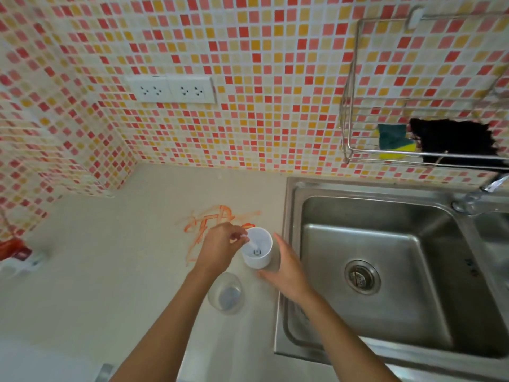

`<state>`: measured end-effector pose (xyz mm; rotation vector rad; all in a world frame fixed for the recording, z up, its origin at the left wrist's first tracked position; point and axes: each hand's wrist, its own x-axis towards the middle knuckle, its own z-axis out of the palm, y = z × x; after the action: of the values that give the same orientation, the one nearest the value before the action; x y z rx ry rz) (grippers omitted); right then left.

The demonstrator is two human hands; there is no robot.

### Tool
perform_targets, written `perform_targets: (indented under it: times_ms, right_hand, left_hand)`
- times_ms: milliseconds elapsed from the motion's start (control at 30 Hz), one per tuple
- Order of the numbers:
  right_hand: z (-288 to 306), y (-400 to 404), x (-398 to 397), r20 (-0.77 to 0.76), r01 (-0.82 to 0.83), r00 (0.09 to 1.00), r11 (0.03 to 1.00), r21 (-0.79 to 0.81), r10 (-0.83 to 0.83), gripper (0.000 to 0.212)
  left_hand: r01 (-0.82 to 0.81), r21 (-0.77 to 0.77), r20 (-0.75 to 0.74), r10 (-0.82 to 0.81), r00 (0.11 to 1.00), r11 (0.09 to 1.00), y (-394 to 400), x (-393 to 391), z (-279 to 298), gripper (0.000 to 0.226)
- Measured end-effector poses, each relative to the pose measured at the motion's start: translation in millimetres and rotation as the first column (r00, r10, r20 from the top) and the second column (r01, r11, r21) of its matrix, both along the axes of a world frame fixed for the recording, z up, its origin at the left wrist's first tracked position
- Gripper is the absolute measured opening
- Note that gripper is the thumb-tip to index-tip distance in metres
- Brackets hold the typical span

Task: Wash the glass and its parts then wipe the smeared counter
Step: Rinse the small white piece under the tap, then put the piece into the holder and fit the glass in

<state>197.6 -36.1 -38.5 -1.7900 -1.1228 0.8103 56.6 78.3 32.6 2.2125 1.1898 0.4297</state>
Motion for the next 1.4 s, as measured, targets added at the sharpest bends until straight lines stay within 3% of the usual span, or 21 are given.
perform_targets:
  times_ms: [267,467,1400]
  right_hand:
    - [-8.6,0.5,-6.8,-0.021,0.005,1.0,1.0,-0.006,-0.005,0.074]
    - [-12.4,7.3,-9.4,-0.041,0.005,0.999,1.0,-0.016,-0.005,0.078]
    - [-22.9,9.0,-10.3,-0.048,0.025,0.998,0.996,-0.088,-0.029,0.071]
  left_hand:
    - [0.084,0.051,-0.068,-0.081,0.994,0.995,6.0,11.7,-6.9,0.013]
    - [0.227,0.11,-0.171,-0.207,0.963,0.968,12.5,17.6,-5.7,0.014]
    - [0.259,0.123,-0.283,-0.216,0.935,0.958,3.5,27.9,-16.6,0.022]
